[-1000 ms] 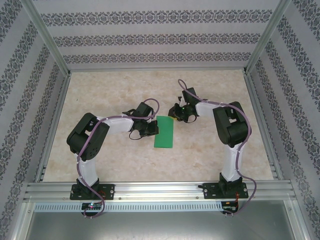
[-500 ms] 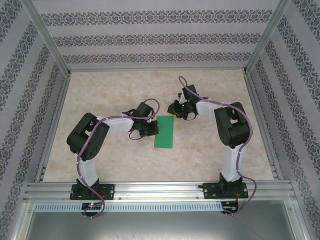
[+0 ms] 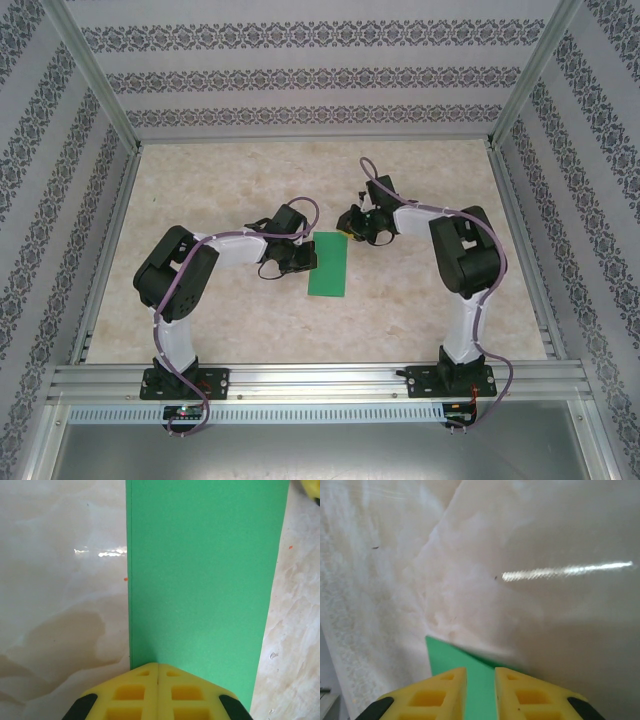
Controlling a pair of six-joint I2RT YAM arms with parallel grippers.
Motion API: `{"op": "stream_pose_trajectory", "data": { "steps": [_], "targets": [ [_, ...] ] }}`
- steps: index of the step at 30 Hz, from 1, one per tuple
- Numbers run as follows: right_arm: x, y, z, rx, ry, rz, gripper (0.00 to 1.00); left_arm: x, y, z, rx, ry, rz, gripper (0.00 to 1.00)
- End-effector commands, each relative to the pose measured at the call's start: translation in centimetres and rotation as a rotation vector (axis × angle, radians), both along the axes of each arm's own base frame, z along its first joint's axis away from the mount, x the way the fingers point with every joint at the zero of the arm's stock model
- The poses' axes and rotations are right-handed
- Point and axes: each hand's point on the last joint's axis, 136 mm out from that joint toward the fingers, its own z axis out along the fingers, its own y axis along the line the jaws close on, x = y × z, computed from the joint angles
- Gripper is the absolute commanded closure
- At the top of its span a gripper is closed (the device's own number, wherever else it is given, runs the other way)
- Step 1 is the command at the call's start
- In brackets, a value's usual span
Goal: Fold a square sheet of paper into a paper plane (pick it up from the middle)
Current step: Fold the square sheet of paper in half at the center of the table.
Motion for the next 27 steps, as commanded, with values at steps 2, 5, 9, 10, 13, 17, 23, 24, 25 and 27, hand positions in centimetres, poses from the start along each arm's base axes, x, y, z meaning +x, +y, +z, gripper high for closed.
{"op": "stream_pose_trajectory", "data": {
  "steps": [2, 5, 9, 10, 13, 17, 23, 24, 25, 27],
  "targets": [
    [-1.3, 0.9, 4.0, 0.068, -0.09, 0.037, 0.78, -2.1, 1.4, -1.8, 0.094, 0.068, -0.018, 1.0],
    [-2.9, 2.0, 3.4, 0.091, -0.061, 0.076, 0.77, -2.0, 1.4, -1.9, 0.096, 0.068, -0.019, 1.0],
    [-4.3, 2.4, 0.6, 0.055, -0.01, 0.079, 0.78, -2.0, 1.3, -1.9, 0.094, 0.07, -0.024, 1.0],
    [-4.4, 2.3, 0.1, 0.056, -0.002, 0.073, 0.77, -2.0, 1.3, -2.0, 0.095, 0.071, -0.023, 1.0],
    [-4.8, 1.7, -1.6, 0.02, 0.022, 0.051, 0.77, -2.1, 1.4, -2.0, 0.097, 0.073, -0.023, 1.0],
    [-5.5, 1.4, -3.7, -0.005, 0.069, 0.068, 0.78, -2.1, 1.3, -2.0, 0.096, 0.072, -0.02, 1.0],
    [-6.2, 1.6, 0.3, 0.019, -0.004, 0.104, 0.77, -2.0, 1.5, -1.8, 0.104, 0.066, -0.018, 1.0],
    [-6.4, 1.4, 0.9, 0.016, -0.015, 0.103, 0.77, -2.0, 1.5, -1.8, 0.102, 0.065, -0.014, 1.0],
    [-6.8, 1.5, 1.4, 0.028, -0.024, 0.108, 0.77, -2.0, 1.5, -1.8, 0.102, 0.063, -0.013, 1.0],
    [-7.8, 2.1, 2.1, 0.07, -0.035, 0.127, 0.77, -2.0, 1.5, -1.8, 0.102, 0.063, -0.014, 1.0]
  ]
}}
